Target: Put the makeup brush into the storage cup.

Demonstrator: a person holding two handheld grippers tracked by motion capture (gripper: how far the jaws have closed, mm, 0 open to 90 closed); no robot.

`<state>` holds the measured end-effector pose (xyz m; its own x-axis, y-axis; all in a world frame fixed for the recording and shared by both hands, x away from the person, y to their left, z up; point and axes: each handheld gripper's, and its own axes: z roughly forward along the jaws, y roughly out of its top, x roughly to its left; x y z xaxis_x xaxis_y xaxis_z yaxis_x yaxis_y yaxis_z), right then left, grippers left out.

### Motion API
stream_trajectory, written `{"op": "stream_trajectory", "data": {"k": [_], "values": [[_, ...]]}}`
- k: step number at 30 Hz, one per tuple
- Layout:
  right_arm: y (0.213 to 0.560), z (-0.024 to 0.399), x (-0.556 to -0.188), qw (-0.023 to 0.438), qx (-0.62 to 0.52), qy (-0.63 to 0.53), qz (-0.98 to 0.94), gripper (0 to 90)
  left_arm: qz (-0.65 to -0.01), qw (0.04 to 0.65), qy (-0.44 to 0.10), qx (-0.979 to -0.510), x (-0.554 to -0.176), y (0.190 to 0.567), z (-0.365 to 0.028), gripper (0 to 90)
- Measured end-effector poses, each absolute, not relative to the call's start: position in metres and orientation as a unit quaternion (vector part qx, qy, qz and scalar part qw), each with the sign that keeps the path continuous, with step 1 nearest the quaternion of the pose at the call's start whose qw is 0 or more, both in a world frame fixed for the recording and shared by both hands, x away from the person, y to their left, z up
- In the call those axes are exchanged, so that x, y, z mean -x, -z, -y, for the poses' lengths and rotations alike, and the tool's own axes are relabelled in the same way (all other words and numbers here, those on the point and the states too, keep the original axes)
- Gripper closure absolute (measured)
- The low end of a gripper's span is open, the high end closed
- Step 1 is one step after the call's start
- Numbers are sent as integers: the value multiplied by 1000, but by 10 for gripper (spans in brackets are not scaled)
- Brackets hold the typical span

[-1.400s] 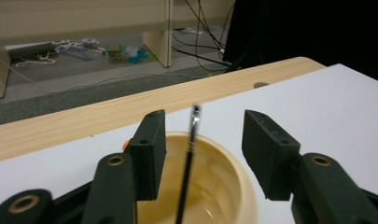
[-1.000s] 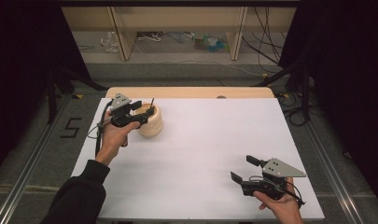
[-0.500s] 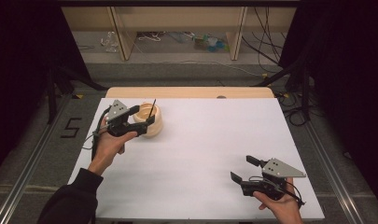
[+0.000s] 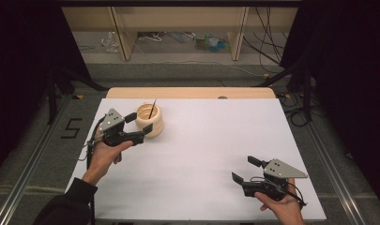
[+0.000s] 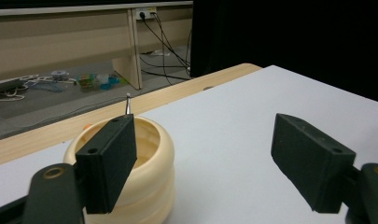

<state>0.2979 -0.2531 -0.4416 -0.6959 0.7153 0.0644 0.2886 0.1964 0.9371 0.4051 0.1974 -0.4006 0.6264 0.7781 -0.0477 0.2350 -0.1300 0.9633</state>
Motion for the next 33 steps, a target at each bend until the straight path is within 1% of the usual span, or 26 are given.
{"op": "stream_trajectory", "data": {"k": [5, 13, 23, 33], "values": [[441, 253, -298, 197, -336, -537, -748, 188, -338, 557, -245, -718, -397, 406, -197, 215], [440, 254, -297, 202, -336, -530, -752, 188, -337, 553, -243, -722, -386, 422, -203, 219], [440, 254, -296, 204, -336, -531, -751, 188, -319, 558, -249, -725, -370, 426, -202, 224], [439, 255, -296, 205, -336, -529, -752, 188, -307, 553, -234, -738, -359, 437, -199, 220]]}}
